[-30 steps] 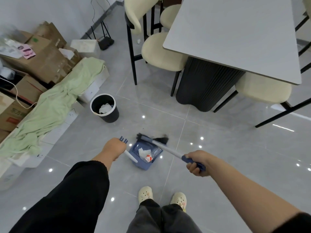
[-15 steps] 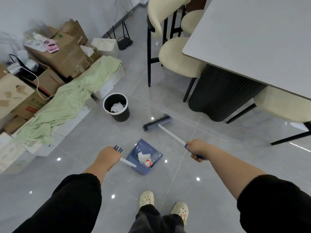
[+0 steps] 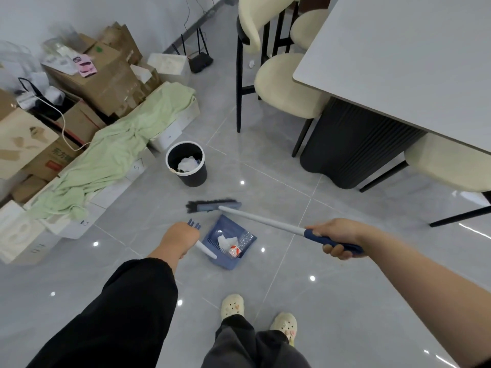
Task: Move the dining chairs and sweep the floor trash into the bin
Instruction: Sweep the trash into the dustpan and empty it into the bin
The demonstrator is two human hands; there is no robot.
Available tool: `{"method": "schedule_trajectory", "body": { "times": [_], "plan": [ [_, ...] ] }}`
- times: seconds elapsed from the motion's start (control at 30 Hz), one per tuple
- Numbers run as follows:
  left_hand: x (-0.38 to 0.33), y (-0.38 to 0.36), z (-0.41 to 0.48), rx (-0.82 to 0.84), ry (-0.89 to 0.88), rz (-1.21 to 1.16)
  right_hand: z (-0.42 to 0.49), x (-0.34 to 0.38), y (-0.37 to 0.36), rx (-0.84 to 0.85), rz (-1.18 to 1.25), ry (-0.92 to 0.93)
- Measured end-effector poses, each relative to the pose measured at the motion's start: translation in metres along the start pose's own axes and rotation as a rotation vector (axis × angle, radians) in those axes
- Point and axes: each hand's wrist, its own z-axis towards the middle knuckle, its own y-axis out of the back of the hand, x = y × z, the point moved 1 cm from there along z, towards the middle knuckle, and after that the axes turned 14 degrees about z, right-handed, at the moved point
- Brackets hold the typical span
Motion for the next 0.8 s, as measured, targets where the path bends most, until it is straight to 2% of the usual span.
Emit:
{"method": "schedule_trajectory", "body": {
  "times": [0.1, 0.23, 0.33, 0.43, 0.5, 0.67, 0.8],
  "plan": [
    [0.007, -0.003, 0.012, -0.026, 0.001, -0.037, 0.024, 0.006, -0.034, -0.065, -0.112, 0.014],
    [0.012, -0.006, 0.016, -0.015, -0.001, -0.031, 0.047, -0.019, -0.068, 0.001, 0.137, -0.147],
    [0.009, -0.007, 0.019, -0.027, 0.032, -0.023, 0.034, -0.036, -0.054, 0.046, 0.235, -0.184],
    [0.007, -0.011, 0.019, -0.025, 0.069, -0.013, 0.014, -0.042, -0.028, 0.057, 0.288, -0.14],
    [0.006, -0.013, 0.018, -0.006, 0.067, -0.016, 0.003, -0.041, -0.022, 0.027, 0.216, -0.068],
    [0.011, -0.018, -0.002, 0.238, -0.01, -0.174, -0.001, -0.032, -0.036, -0.102, 0.079, 0.053],
    [0.02, -0.015, -0.019, 0.168, -0.032, -0.242, 0.0, -0.03, -0.047, -0.208, 0.072, 0.073]
  ]
}}
